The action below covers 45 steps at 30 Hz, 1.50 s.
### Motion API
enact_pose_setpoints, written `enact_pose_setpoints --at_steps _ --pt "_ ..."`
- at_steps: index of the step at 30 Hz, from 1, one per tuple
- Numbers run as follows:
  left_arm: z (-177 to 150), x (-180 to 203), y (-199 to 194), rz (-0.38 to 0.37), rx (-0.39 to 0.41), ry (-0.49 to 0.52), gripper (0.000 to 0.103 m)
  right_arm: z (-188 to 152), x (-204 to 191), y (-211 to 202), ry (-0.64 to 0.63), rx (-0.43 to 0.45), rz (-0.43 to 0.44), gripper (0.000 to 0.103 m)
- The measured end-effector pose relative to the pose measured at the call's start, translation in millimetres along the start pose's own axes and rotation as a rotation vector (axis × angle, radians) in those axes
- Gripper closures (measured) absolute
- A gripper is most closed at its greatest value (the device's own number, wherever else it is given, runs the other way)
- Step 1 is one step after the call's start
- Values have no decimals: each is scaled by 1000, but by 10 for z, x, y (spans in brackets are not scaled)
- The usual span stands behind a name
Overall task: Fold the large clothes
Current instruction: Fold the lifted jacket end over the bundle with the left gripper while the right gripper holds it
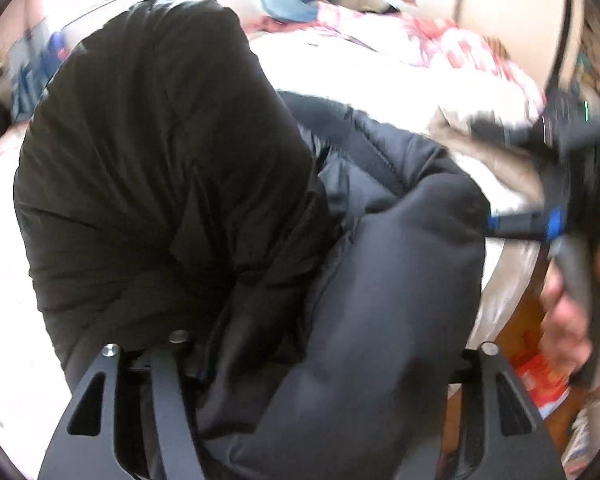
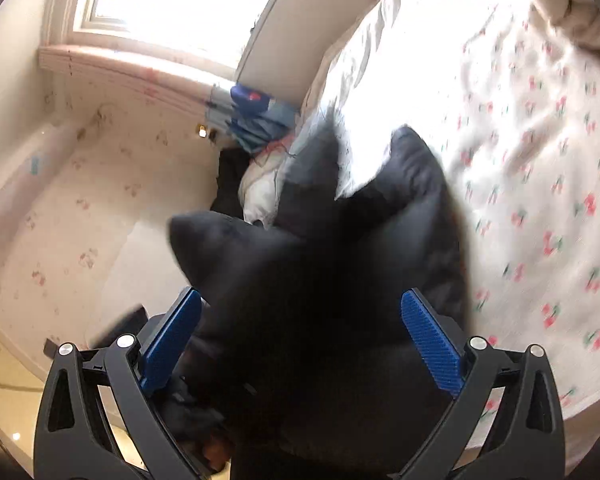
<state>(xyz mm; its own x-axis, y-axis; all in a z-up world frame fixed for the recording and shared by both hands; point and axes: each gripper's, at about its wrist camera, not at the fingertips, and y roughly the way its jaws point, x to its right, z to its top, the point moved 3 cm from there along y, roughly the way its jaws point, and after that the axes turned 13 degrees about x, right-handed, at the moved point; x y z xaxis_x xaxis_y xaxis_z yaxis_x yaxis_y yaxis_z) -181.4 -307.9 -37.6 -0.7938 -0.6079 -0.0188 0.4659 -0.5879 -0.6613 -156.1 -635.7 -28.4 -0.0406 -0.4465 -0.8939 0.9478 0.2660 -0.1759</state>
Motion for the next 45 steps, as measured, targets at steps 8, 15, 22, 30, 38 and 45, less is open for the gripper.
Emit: enact_pose_setpoints --at_steps 8,15,22,30,38,45 --pt "-132 164 -827 -218 12 33 32 -774 -307 378 -419 -257 -286 6" --pt "-143 -992 -1043 -60 175 -188 29 -784 -370 144 -484 -147 -359 6" --pt "-294 -222 -291 -179 44 -97 27 -364 -1369 329 -648 -20 -220 6" --pt "-313 -627 -793 -284 91 -189 28 -455 -294 1032 -619 -186 -593 6" --pt "-650 -1778 -527 -259 21 -663 21 -455 -280 664 -717 -112 -702 6" --pt "-627 -1715 -189 -228 19 -676 7 -437 357 755 -360 -106 -578 6"
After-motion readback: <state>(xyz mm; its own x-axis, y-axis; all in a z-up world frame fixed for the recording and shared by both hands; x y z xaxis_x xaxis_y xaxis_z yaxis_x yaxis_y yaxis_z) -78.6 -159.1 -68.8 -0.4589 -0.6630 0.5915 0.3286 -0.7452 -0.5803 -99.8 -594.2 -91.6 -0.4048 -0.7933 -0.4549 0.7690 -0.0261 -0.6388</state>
